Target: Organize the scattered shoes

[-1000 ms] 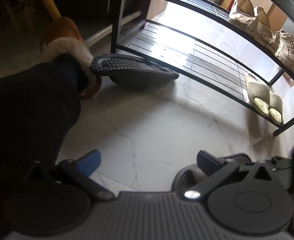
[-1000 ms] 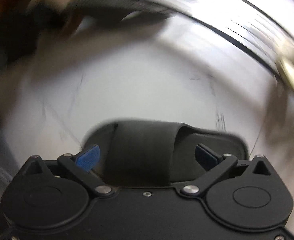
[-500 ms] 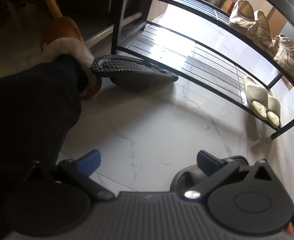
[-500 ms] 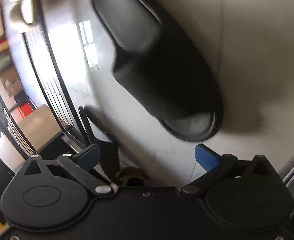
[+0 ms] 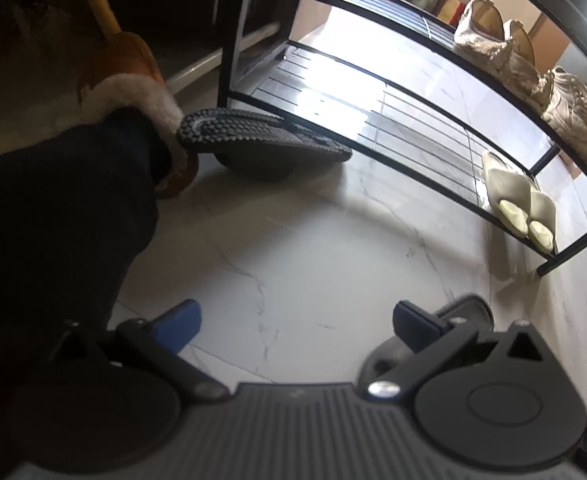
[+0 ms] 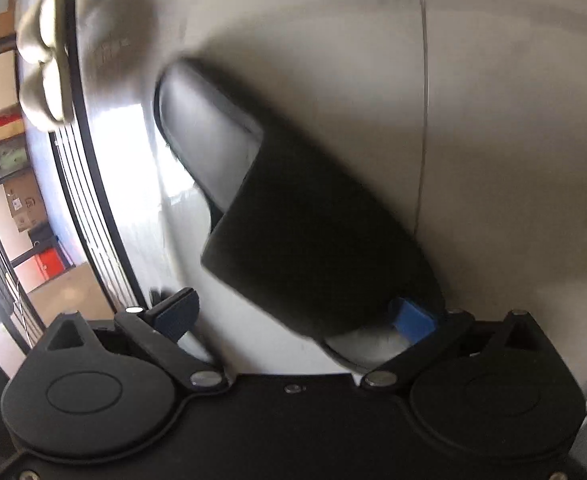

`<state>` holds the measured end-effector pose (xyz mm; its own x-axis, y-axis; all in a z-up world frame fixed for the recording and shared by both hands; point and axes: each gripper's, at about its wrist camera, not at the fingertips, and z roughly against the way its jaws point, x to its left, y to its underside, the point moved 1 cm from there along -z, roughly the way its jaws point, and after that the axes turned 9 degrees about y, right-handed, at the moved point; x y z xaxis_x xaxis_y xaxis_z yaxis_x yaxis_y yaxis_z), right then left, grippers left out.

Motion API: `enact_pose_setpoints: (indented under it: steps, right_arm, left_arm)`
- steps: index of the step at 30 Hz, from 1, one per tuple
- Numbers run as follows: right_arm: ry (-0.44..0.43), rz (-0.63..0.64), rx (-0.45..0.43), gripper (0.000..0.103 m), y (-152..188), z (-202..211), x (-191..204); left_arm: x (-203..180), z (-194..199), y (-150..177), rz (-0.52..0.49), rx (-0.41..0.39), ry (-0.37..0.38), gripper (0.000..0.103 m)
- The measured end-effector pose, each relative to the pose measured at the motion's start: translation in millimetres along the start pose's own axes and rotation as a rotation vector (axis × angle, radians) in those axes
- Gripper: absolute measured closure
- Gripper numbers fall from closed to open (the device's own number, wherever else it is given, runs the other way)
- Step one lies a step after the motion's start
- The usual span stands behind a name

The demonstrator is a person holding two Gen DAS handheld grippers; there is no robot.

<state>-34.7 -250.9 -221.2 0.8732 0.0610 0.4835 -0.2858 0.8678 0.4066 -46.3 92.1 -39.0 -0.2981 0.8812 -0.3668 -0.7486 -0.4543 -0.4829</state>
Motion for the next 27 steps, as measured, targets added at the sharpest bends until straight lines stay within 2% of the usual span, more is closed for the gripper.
enact_pose_setpoints:
  steps: [4,9,12,15,18,21,27]
  right_arm:
    - [0.009,0.042,-0.077,0.0,-18,13,7]
    - [0.074,0.229,-0.216,0.0,-28,25,32]
    - [0.098,0.24,-0.174,0.0,-27,18,40]
    - [0.111,0.213,-0.171,0.0,-28,10,42]
    - [0.125,0.101,-0.167,0.0,-34,-6,43]
    - [0.162,0.062,-0.177,0.0,-38,-8,47]
    - [0.192,0.128,-0.172,0.006,-28,-4,48]
  left_arm:
    - [1,-1,1,0.004,-0.001,-0.006,0.001]
    - [0,-2,2,-0.007,0.003,-0.014,0.001]
    - [-1,-3,3,-0.009,0.005,-0.016,0.001]
    - [-2,-3,3,-0.01,0.008,-0.018,0.001]
    - [-1,-5,4,-0.017,0.012,-0.027,0.001]
    - [-1,-5,4,-0.013,0.014,-0.031,0.001]
    - [-1,-6,4,-0.007,0.02,-0.026,0.001]
